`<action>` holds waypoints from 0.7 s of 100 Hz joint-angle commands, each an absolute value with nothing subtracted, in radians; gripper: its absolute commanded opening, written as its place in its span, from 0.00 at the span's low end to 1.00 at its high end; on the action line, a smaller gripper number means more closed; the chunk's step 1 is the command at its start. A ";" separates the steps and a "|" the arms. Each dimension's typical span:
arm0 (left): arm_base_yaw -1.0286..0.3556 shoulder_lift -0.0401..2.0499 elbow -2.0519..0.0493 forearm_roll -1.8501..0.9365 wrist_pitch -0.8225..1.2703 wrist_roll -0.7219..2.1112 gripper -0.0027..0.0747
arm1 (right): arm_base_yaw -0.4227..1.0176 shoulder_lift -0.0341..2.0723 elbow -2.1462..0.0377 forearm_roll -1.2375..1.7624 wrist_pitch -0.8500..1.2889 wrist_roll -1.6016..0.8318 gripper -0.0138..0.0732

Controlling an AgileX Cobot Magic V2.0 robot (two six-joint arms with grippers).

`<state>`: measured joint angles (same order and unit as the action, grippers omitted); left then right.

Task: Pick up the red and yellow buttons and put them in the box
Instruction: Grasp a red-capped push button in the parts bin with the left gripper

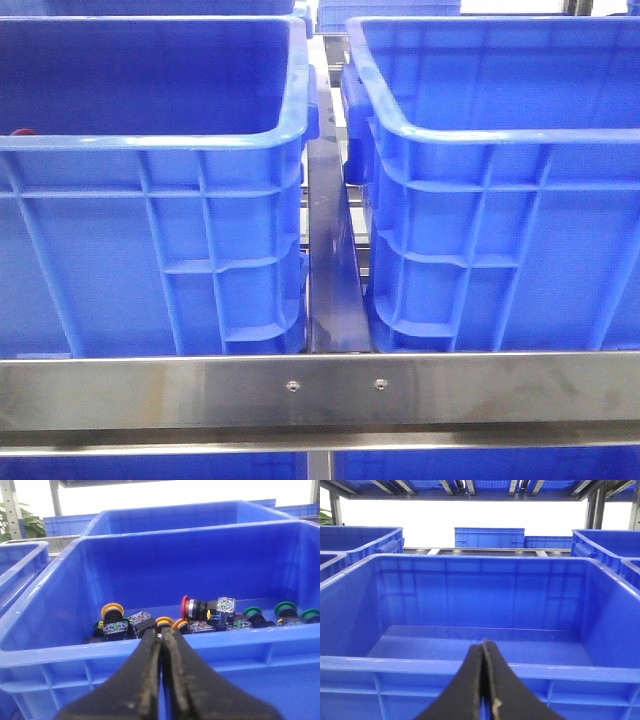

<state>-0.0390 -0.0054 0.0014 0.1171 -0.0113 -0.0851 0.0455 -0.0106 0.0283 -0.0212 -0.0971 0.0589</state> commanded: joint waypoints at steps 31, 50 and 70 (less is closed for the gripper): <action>-0.040 -0.039 -0.002 0.108 -0.101 -0.086 0.01 | 0.048 -0.032 0.027 -0.028 -0.182 0.055 0.08; -0.040 -0.019 -0.115 0.098 -0.044 -0.088 0.01 | 0.048 -0.032 0.027 -0.028 -0.182 0.055 0.08; -0.040 0.105 -0.348 0.109 0.180 -0.088 0.01 | 0.048 -0.032 0.027 -0.028 -0.181 0.055 0.08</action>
